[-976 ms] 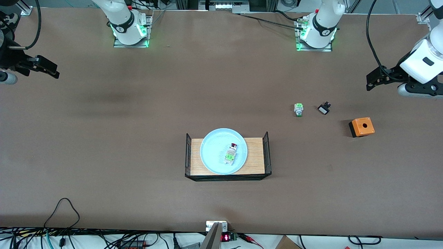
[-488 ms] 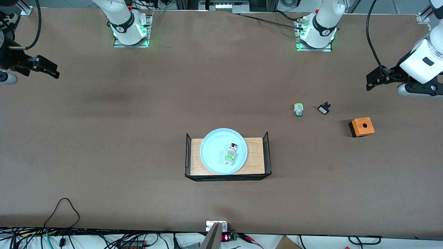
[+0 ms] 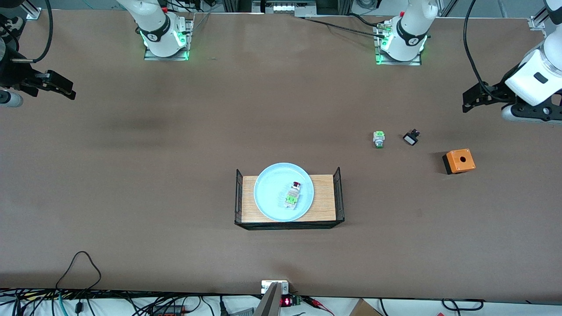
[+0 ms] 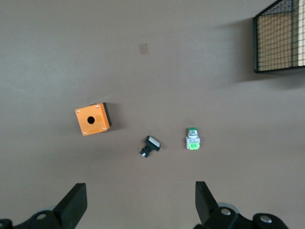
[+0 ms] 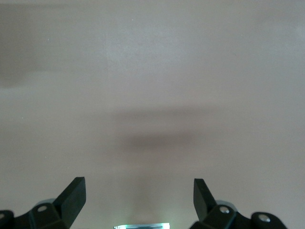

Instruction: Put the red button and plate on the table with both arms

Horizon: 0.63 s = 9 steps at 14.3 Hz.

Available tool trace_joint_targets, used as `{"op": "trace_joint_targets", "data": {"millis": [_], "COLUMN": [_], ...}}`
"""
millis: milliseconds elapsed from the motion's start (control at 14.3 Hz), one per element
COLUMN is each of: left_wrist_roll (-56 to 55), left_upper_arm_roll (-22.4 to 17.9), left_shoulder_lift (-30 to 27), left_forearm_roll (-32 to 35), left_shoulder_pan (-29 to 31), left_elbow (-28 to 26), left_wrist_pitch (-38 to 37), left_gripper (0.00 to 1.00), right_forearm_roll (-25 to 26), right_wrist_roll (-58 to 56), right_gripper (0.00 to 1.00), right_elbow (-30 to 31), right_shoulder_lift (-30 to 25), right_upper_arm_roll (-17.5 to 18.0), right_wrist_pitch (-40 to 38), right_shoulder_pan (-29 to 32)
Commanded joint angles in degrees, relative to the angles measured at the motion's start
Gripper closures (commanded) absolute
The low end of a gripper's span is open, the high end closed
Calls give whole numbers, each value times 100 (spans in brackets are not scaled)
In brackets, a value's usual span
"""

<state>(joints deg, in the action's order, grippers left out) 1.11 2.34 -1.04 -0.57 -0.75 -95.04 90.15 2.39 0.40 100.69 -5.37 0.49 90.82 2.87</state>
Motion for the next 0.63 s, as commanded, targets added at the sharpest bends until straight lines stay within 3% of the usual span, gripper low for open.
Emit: {"op": "trace_joint_targets", "data": {"millis": [0, 348, 557], "left_wrist_roll": [39, 13, -40], "left_upper_arm_roll": [38, 933, 1216], "left_shoulder_lift": [322, 752, 1552], "left_forearm_roll": [-347, -374, -304], "left_shoulder_pan": [-74, -144, -450], "left_elbow": [573, 907, 1828], "left_wrist_pitch": [-576, -438, -279], "left_gripper": [0, 0, 0], "right_forearm_roll": [-64, -99, -99], "right_wrist_roll": [-303, -207, -190], "right_gripper": [0, 0, 0], "right_elbow": [-85, -93, -102], "right_shoulder_lift": [1, 36, 27], "right_upper_arm_roll": [4, 4, 4], "right_wrist_pitch": [-143, -47, -38], "right_shoulder_pan": [38, 55, 38]}}
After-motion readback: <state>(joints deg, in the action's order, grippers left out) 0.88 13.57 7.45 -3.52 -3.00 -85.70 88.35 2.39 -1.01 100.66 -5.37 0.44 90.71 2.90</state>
